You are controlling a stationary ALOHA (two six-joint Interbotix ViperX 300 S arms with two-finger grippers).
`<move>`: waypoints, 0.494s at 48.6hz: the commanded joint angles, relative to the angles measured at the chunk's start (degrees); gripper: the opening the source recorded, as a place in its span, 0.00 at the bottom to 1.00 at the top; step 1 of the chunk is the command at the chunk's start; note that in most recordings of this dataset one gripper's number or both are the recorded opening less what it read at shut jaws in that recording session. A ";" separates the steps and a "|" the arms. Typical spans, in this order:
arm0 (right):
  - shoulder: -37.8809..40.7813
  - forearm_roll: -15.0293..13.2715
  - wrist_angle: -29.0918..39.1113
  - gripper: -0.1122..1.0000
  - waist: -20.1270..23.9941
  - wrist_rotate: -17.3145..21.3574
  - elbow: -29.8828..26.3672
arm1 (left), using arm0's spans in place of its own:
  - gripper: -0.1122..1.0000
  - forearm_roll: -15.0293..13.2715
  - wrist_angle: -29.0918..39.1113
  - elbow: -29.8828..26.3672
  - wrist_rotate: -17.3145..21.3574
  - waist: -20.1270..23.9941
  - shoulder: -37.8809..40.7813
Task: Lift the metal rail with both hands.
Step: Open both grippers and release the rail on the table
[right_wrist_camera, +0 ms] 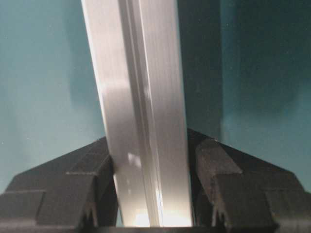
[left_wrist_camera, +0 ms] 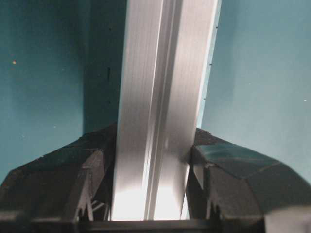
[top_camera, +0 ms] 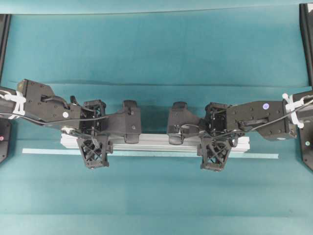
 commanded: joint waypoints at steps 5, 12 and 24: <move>0.44 -0.09 -0.09 0.45 -1.05 0.44 0.53 | 0.42 -0.26 -0.53 -1.58 -1.85 -1.05 0.00; 0.53 -0.09 -0.44 0.45 -1.14 0.44 0.53 | 0.42 -0.26 -0.62 -2.02 -1.76 -1.05 0.18; 0.44 -0.09 -1.58 0.45 -1.41 0.44 0.53 | 0.42 -0.26 -0.62 -1.49 -0.26 -1.05 0.00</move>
